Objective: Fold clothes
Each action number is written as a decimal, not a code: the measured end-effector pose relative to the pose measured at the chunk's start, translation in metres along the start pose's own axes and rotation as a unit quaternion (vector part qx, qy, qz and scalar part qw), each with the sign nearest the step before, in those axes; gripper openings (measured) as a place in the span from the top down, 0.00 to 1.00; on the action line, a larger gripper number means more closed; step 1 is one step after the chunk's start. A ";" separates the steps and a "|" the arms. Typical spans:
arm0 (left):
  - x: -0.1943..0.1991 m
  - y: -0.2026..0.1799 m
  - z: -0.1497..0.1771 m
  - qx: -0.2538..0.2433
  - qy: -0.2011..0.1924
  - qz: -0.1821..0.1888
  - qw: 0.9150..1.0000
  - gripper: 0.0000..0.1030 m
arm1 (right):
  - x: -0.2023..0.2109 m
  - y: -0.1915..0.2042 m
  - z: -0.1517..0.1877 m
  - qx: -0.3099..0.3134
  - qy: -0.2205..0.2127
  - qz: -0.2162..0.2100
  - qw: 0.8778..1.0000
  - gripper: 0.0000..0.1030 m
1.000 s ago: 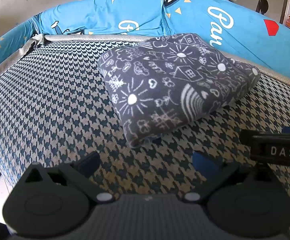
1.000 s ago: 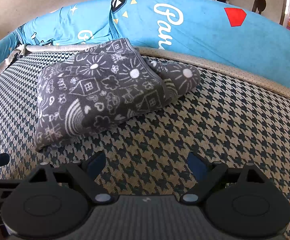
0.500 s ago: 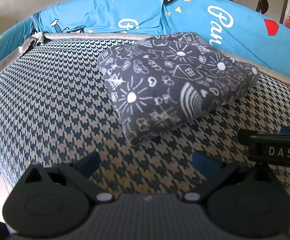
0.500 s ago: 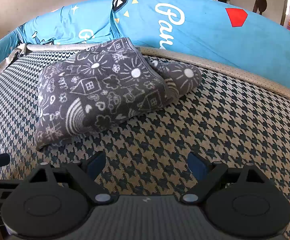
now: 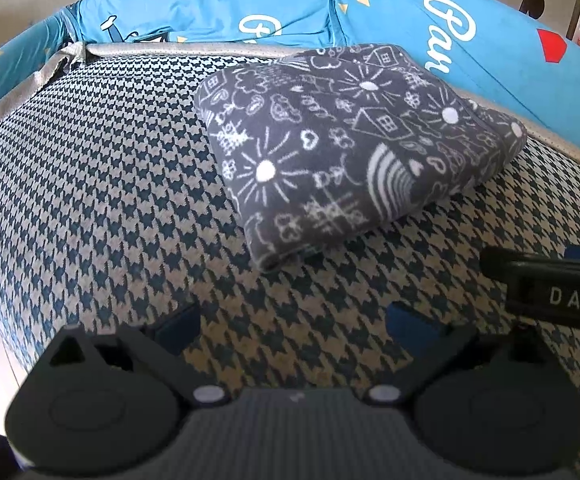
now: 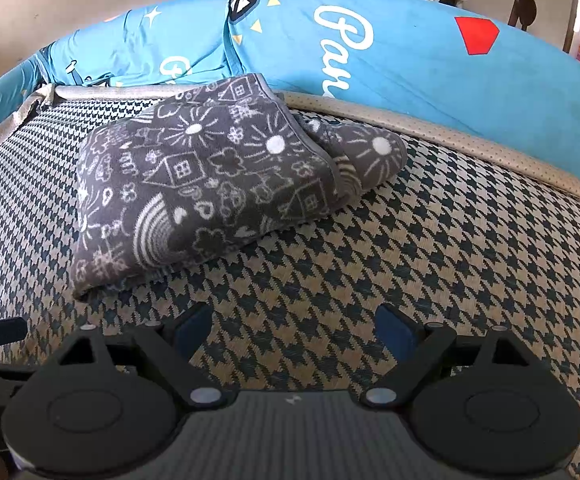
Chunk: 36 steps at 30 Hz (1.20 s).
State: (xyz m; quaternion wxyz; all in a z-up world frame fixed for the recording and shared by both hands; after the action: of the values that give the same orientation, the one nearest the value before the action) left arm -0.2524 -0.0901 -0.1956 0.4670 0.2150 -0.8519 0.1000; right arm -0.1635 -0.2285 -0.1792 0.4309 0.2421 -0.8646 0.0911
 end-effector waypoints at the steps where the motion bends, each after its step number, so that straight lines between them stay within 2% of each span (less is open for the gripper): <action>1: 0.000 0.000 0.000 -0.001 -0.001 0.000 1.000 0.00 | 0.000 0.000 0.000 0.000 0.000 0.000 1.000 0.13; 36: 0.004 -0.008 0.002 -0.026 -0.011 0.007 1.000 0.00 | -0.001 0.004 0.002 0.011 0.001 0.004 1.000 0.13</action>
State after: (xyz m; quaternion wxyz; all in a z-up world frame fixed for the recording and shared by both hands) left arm -0.2517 -0.0988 -0.1938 0.4627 0.1977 -0.8606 0.0784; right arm -0.1661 -0.2254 -0.1813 0.4290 0.2433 -0.8639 0.1025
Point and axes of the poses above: each gripper's, at about its wrist camera, not at the fingertips, and x roughly against the way its jaws point, y to its left, z to its underside, the point moved 3 cm from there along -x, roughly the way its jaws point, and after that the axes turned 2 degrees about -z, right-handed, at the moved point
